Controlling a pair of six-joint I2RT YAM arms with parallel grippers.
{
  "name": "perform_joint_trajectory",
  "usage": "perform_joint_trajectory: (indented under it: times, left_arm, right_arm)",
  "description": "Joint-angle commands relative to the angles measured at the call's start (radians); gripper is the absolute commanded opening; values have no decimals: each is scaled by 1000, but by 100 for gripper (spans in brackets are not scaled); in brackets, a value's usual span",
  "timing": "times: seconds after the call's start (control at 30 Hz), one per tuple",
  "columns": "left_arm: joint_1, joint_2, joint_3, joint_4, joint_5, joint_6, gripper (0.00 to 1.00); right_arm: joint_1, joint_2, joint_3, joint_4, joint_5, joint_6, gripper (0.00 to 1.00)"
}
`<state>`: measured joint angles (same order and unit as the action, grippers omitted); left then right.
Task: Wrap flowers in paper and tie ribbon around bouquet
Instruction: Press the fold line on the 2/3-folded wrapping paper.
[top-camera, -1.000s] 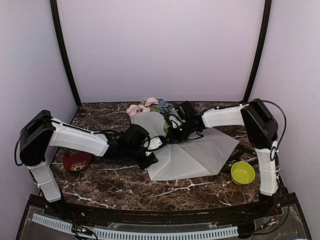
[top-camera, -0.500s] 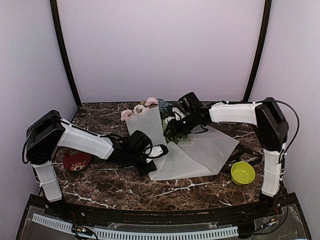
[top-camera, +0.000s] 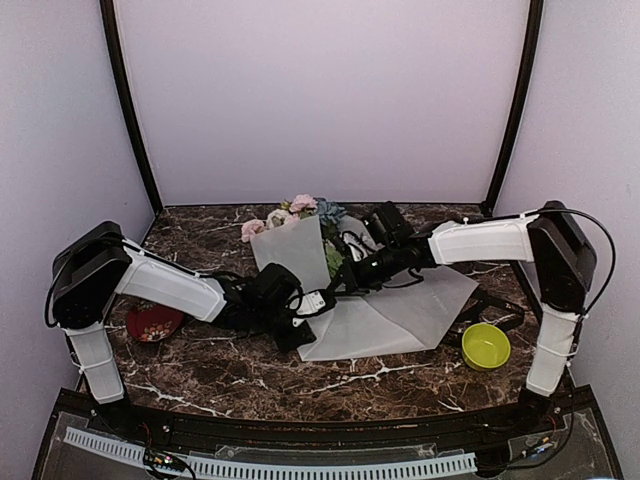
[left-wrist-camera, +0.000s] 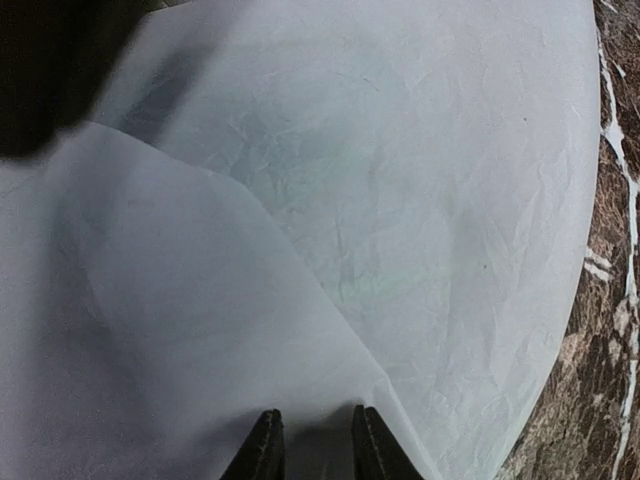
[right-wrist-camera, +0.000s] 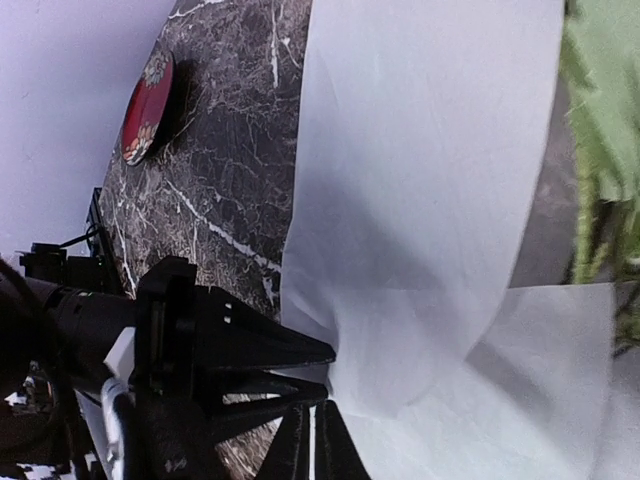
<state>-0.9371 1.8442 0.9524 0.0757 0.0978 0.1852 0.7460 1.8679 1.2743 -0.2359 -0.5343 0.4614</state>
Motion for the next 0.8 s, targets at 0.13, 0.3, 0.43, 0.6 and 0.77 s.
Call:
perform_joint_trajectory:
  times: [0.13,0.3,0.43,0.6,0.77]
  left_arm:
    - [-8,-6,-54,-13,35,-28,25]
    - [-8,-17,-67,4,42,-36,25]
    - [-6,-31,-69,16,47,-44,25]
    - [22,-97,-86,77,97,-86,25]
    - [156,-92,-42,92,147,-183,26]
  right_arm:
    - [21,139,-7,191,-102,104,0]
    - [19,213,2,193,-49,108,0]
    - [19,255,9,90,72,62,0]
    - [19,249,-37,46,160,33,0]
    - [20,253,-58,57,142,27,0]
